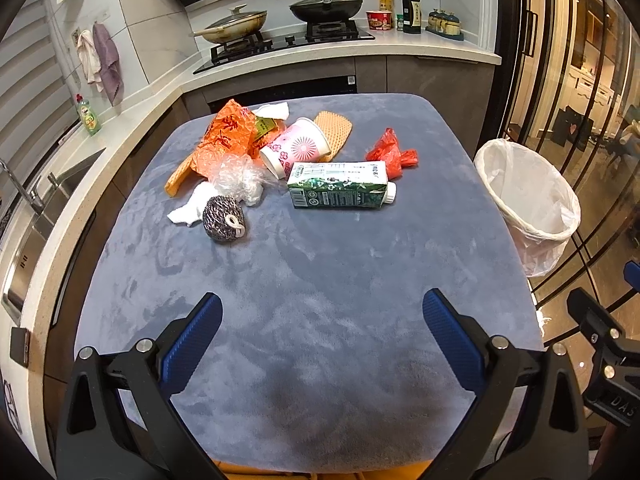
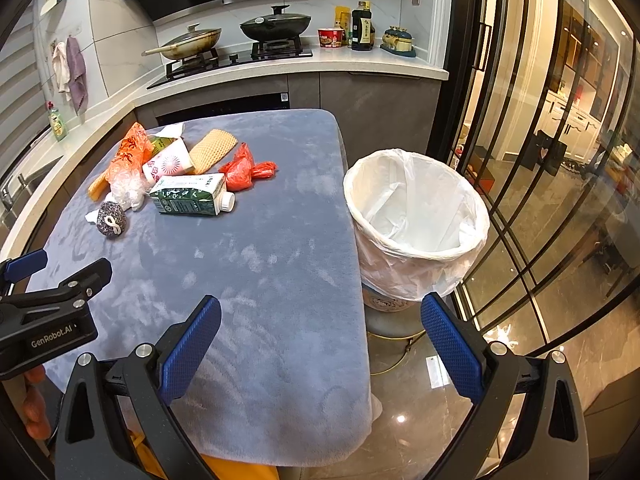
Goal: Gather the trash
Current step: 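Grasp the steel wool scrubber with the left gripper while the right gripper approaches the red bag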
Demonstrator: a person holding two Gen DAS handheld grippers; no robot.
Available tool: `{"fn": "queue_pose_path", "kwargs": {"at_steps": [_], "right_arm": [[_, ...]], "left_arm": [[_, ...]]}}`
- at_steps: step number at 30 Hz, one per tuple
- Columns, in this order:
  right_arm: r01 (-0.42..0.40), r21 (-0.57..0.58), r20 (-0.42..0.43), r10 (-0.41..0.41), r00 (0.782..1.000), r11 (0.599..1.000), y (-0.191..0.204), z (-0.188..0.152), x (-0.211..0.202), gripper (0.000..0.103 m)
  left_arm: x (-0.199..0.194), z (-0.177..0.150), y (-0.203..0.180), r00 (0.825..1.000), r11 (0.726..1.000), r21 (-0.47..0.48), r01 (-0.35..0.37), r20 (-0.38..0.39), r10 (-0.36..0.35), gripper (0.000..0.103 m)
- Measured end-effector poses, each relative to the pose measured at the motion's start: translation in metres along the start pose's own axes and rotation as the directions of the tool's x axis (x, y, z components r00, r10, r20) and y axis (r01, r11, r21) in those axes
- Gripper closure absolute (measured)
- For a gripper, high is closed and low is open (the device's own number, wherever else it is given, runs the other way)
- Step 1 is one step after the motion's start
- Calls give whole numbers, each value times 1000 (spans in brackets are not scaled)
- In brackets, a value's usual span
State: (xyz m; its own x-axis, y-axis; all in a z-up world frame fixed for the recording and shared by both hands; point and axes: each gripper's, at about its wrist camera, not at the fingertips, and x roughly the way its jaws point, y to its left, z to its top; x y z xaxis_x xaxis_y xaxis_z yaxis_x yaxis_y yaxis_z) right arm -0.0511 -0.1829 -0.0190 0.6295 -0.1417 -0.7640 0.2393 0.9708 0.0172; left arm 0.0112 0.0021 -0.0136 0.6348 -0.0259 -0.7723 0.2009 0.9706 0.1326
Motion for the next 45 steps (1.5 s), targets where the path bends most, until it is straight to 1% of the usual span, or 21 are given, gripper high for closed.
{"fn": "queue_pose_path", "kwargs": {"at_steps": [3, 7, 10, 12, 13, 14, 17, 19, 21, 24, 26, 28, 30, 33, 35, 38, 40, 42, 44, 45], "right_arm": [[0, -6, -1, 0, 1000, 1000, 8, 4, 9, 7], [3, -33, 9, -3, 1000, 999, 25, 13, 25, 7], [-22, -50, 15, 23, 1000, 999, 41, 23, 39, 7], [-43, -67, 17, 44, 999, 997, 54, 29, 49, 7], [-50, -78, 18, 52, 999, 996, 62, 32, 54, 7], [-55, -85, 19, 57, 998, 995, 67, 34, 58, 7], [-74, -114, 19, 76, 997, 991, 87, 43, 74, 7], [-75, -120, 11, 77, 997, 990, 95, 46, 82, 7], [-81, -118, 1, 82, 997, 990, 102, 50, 91, 7], [-86, -104, -16, 85, 996, 991, 109, 54, 104, 7], [-83, -95, -29, 80, 996, 992, 114, 56, 113, 7], [-81, -89, -40, 78, 996, 993, 115, 57, 119, 7], [-77, -85, -47, 73, 996, 993, 118, 60, 124, 7], [-70, -80, -53, 66, 996, 994, 122, 66, 131, 7], [-68, -76, -59, 63, 996, 995, 123, 69, 136, 7], [-66, -73, -61, 61, 996, 995, 125, 74, 142, 7], [-56, -75, -55, 52, 997, 996, 127, 80, 147, 7], [-54, -74, -51, 50, 997, 996, 127, 86, 149, 7], [-59, -68, -46, 56, 997, 996, 126, 91, 152, 9], [-59, -64, -43, 56, 997, 996, 127, 94, 153, 11]], "left_arm": [[5, 2, 6, 1000, 1000, -11, 2, 14, -2, 7], [20, 4, 24, 1000, 998, -66, -8, 10, 8, 7], [36, 7, 38, 1000, 997, -76, -7, -22, 6, 7], [48, 9, 46, 999, 997, -75, -28, -48, 24, 7], [55, 10, 52, 997, 996, -77, -50, -58, 46, 7], [61, 11, 57, 996, 995, -79, -64, -62, 59, 7], [78, 15, 73, 996, 995, -79, -64, -74, 59, 7], [89, 20, 84, 997, 995, -88, -45, -73, 38, 7], [100, 27, 96, 996, 992, -109, -65, -70, 57, 7], [118, 39, 114, 997, 988, -145, -56, -62, 47, 7], [133, 46, 124, 997, 985, -170, -33, -71, 21, 7], [148, 50, 135, 995, 977, -212, 5, -94, -26, 7], [160, 51, 143, 993, 970, -241, 14, -107, -42, 7], [172, 51, 149, 993, 971, -240, 19, -112, -47, 7], [178, 51, 149, 993, 973, -230, 8, -117, -36, 7], [186, 51, 154, 989, 969, -245, 21, -139, -56, 7], [190, 49, 159, 986, 963, -268, 37, -145, -78, 11], [192, 50, 161, 983, 959, -275, 70, -144, -113, 27], [192, 49, 161, 980, 958, -272, 93, -146, -136, 32], [192, 50, 161, 980, 957, -273, 101, -141, -144, 37]]}}
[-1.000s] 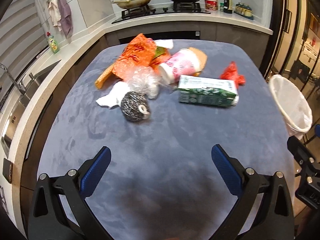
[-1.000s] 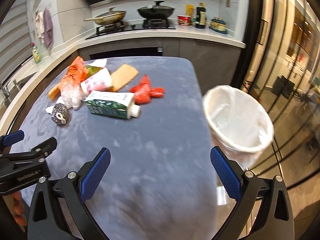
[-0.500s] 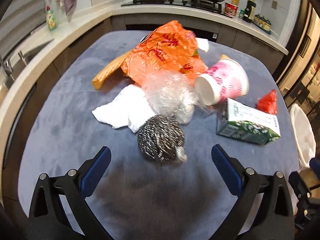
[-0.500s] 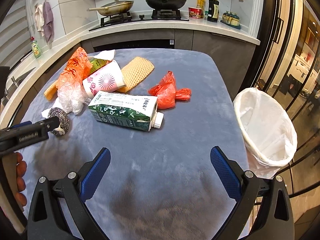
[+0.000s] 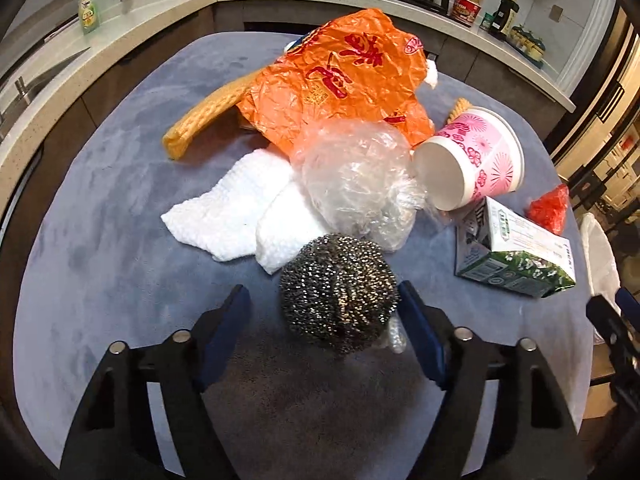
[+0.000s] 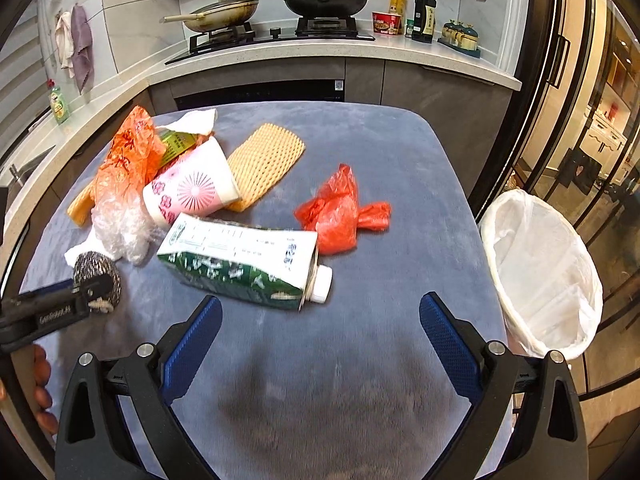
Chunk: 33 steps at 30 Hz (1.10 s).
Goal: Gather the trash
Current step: 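Grasp the steel wool scrubber with the left gripper while the right gripper approaches the red bag, then grasp the red plastic bag with the right gripper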
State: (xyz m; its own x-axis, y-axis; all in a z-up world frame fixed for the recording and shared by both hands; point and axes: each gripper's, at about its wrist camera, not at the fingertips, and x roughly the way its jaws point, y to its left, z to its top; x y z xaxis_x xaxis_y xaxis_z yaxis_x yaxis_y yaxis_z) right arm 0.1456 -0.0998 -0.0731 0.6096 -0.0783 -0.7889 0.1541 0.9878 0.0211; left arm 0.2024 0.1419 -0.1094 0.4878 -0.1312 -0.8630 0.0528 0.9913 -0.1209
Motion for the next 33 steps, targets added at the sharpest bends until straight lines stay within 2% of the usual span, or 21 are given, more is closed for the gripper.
{"fn": "queue_pose_path", "kwargs": {"at_steps": [3, 14, 19, 23, 25, 27, 33], "right_arm": [[-4, 17, 8, 4, 1000, 1000, -1, 8, 3, 14], [-49, 126, 31, 46, 998, 991, -17, 41, 21, 33], [-99, 188, -7, 102, 995, 977, -24, 52, 47, 46], [-91, 223, -46, 104, 993, 971, -24, 55, 74, 54], [-86, 229, -72, 105, 992, 970, -24, 53, 87, 66], [-100, 241, -83, 123, 989, 965, -24, 49, 95, 74], [-88, 217, -37, 98, 995, 972, -24, 47, 79, 86]], "left_arm": [[0, 0, -3, 1000, 1000, 4, 31, -2, -31, 47], [-4, -3, 0, 999, 999, -7, 44, 3, -44, 51], [-6, -5, 2, 999, 999, -3, 48, 4, -48, 52], [-8, -7, 2, 999, 999, 0, 52, 1, -52, 52], [-10, -8, 3, 999, 999, -1, 54, -1, -54, 53], [-12, -9, 2, 999, 999, 3, 54, -1, -54, 54], [-18, -15, -2, 998, 998, 20, 61, 1, -61, 55]]}}
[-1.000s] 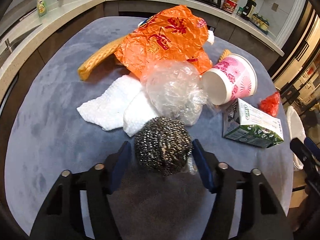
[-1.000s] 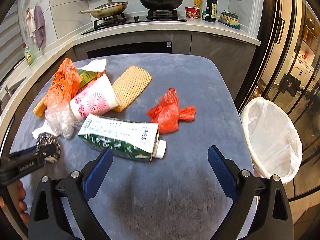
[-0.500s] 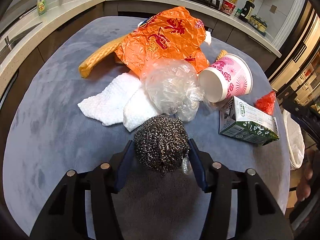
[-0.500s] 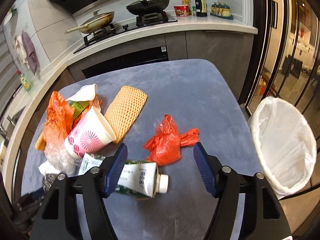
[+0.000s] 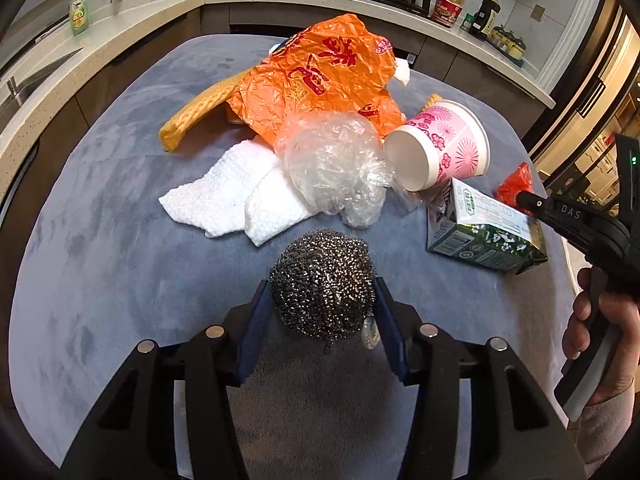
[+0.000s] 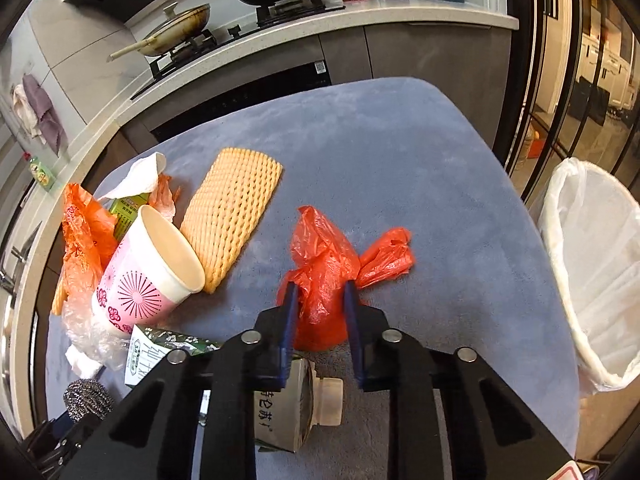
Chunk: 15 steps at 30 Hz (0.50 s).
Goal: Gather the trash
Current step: 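Grasp the red plastic bag with the right gripper, then carry scrubber and red bag over the bin and open both grippers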
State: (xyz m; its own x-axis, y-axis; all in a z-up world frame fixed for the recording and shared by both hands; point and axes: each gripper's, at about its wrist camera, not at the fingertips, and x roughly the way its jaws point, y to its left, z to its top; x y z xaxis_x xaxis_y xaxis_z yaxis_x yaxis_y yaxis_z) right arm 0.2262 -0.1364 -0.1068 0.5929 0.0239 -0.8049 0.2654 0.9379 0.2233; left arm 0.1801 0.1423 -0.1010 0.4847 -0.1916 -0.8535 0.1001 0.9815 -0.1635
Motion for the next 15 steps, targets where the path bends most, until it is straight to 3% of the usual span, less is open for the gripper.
{"fn": "queue_pose_path", "kwargs": {"at_steps": [1, 2, 9, 11, 13, 15], "right_arm": [[2, 1, 11, -2, 1000, 1000, -2, 0, -5, 91], [6, 1, 24, -6, 1000, 1000, -4, 0, -11, 103], [-2, 32, 49, 1, 999, 999, -23, -1, -35, 102], [8, 50, 44, -10, 999, 999, -26, -2, -34, 92], [-12, 54, 48, 10, 999, 998, -26, -2, -30, 64], [-12, 56, 50, 9, 999, 998, -24, 0, -23, 51]], "left_arm": [[-1, -1, -1, 1000, 1000, 2, 4, 0, -4, 55], [-3, -2, -3, 1000, 1000, 6, 8, 2, -8, 56], [-25, -6, -20, 998, 998, 44, 42, 38, -44, 56], [-27, -9, -24, 998, 997, 55, 45, 41, -47, 56], [-29, -11, -28, 998, 997, 64, 42, 43, -45, 56], [-28, -13, -32, 998, 997, 70, 44, 39, -46, 56]]}}
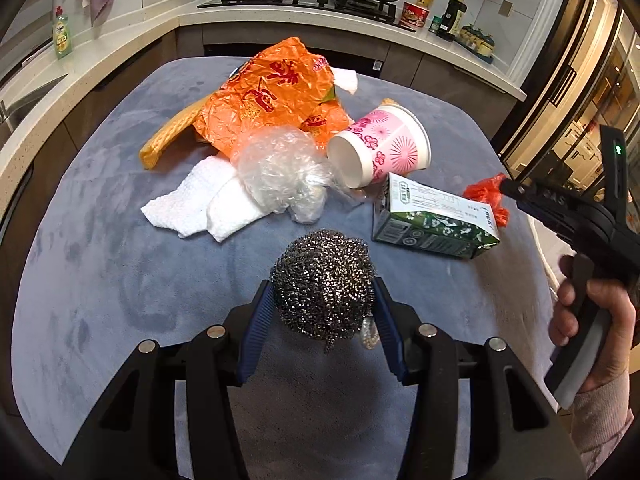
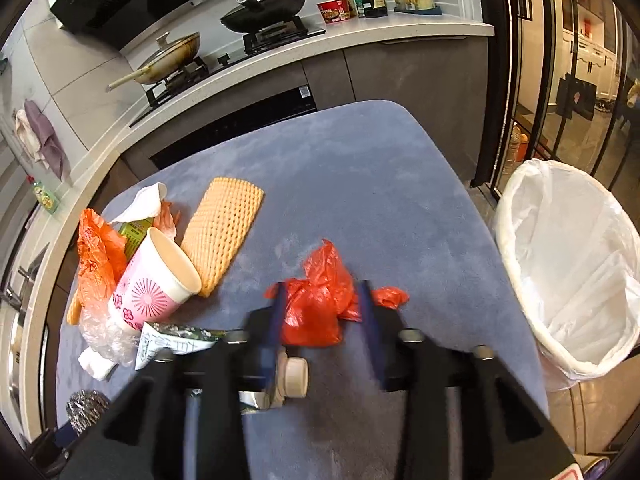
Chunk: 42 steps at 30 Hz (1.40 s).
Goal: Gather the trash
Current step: 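Carry scrubber and red bag over the bin and open both grippers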
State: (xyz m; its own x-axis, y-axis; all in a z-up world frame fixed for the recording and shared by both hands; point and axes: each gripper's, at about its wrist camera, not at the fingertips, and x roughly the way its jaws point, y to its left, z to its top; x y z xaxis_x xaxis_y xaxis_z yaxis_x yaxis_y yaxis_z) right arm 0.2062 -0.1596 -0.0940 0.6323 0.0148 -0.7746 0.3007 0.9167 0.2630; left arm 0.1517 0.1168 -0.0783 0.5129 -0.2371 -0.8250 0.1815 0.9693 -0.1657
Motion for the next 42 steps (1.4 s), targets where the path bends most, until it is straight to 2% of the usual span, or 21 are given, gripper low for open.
{"fn": "queue_pose_path", "kwargs": {"at_steps": [1, 3, 5, 7, 9, 16, 20, 22, 27, 31, 34, 38, 41, 42], "right_arm": [[2, -7, -7, -2, 1000, 1000, 2, 1, 6, 46], [-4, -19, -42, 3, 999, 1000, 5, 1, 21, 46], [-24, -16, -81, 23, 996, 1000, 6, -3, 35, 53], [-44, -6, -69, 43, 997, 999, 6, -7, 38, 65], [-37, -17, -64, 36, 997, 999, 7, -6, 34, 72], [-16, -28, 39, 18, 999, 999, -7, -3, -11, 75], [20, 2, 106, -20, 994, 1000, -36, -2, -49, 75], [71, 18, 136, -73, 988, 997, -58, 0, -68, 75], [173, 122, 160, -192, 968, 977, -128, 8, -95, 74], [192, 199, 145, -223, 964, 961, -177, 15, -100, 74], [177, 246, 109, -209, 972, 953, -209, 21, -91, 72], [181, 285, 102, -217, 971, 941, -233, 27, -85, 70], [188, 294, 123, -233, 965, 937, -242, 30, -91, 65], [189, 299, 132, -237, 963, 935, -244, 32, -94, 62]], "left_arm": [[0, -1, -2, 1000, 1000, 5, -1, -1, 1, 56], [1, -1, -4, 1000, 1000, 13, -7, -3, 7, 56], [1, -2, -5, 1000, 1000, 18, -9, -4, 9, 56], [0, -1, -6, 1000, 1000, 22, -13, -4, 13, 56], [0, 0, -7, 1000, 999, 28, -17, -2, 17, 56], [-3, 7, -24, 1000, 998, 67, 6, 10, -6, 56], [-12, 18, -56, 997, 989, 139, 56, 41, -63, 56], [-16, 24, -78, 993, 978, 183, 95, 51, -106, 56], [-19, 40, -149, 969, 925, 313, 216, 45, -241, 56], [-10, 47, -213, 943, 858, 420, 297, 13, -333, 56], [8, 50, -259, 922, 800, 482, 358, -45, -385, 55], [38, 45, -314, 900, 721, 557, 411, -123, -418, 55], [52, 36, -341, 899, 684, 608, 403, -124, -420, 55], [57, 33, -348, 901, 680, 616, 398, -123, -416, 54]]}}
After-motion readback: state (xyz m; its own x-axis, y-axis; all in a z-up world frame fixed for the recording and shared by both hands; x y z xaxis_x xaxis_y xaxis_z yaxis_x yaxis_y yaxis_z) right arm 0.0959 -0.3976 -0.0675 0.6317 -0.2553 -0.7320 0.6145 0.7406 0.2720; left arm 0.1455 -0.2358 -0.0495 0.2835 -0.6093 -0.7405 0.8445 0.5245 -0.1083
